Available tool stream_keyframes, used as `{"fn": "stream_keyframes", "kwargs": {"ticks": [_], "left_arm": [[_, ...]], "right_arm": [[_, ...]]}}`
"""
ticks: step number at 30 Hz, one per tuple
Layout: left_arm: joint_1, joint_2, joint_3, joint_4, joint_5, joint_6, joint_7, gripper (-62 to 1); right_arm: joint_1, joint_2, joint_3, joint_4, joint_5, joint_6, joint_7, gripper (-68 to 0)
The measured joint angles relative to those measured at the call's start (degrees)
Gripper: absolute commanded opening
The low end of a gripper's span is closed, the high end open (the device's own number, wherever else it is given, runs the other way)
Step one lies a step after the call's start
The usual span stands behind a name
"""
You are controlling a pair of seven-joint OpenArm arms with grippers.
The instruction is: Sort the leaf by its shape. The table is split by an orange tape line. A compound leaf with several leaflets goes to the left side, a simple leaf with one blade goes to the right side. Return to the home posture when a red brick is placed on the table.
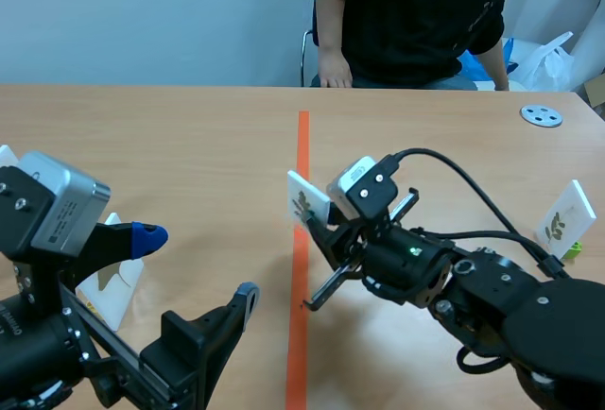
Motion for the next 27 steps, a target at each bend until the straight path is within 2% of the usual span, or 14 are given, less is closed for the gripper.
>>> {"fn": "stream_keyframes", "kwargs": {"ticks": [6, 13, 16, 18, 22, 24, 27], "left_arm": [[0.00, 0.00, 0.00, 0.00, 0.00, 0.00, 0.00, 1.4], [0.00, 0.00, 0.00, 0.00, 0.00, 0.00, 0.00, 1.4], [0.00, 0.00, 0.00, 0.00, 0.00, 0.00, 0.00, 1.4], [0.00, 0.00, 0.00, 0.00, 0.00, 0.00, 0.00, 1.4], [0.00, 0.00, 0.00, 0.00, 0.00, 0.00, 0.00, 1.4], [0.00, 0.00, 0.00, 0.00, 0.00, 0.00, 0.02, 1.4], [0.02, 0.00, 0.00, 0.00, 0.00, 0.00, 0.02, 1.4]], "right_arm": [[-8.33, 3.61, 8.72, 11.43, 0.37, 0.17, -2.36, -65.1], [-19.54, 6.38, 17.14, 21.09, 0.74, 0.22, -4.39, -65.1], [-24.22, 6.71, 21.03, 24.06, 4.52, 0.55, -5.88, -65.1], [-27.17, 6.71, 23.96, 25.66, 7.54, 1.70, -6.78, -65.1], [-32.37, 6.69, 31.15, 27.58, 12.74, 6.12, -8.85, -65.1], [-34.49, 6.69, 34.95, 28.11, 14.78, 7.48, -9.86, -65.1], [-36.89, 6.69, 39.85, 28.13, 16.59, 7.69, -10.16, -65.1]]}}
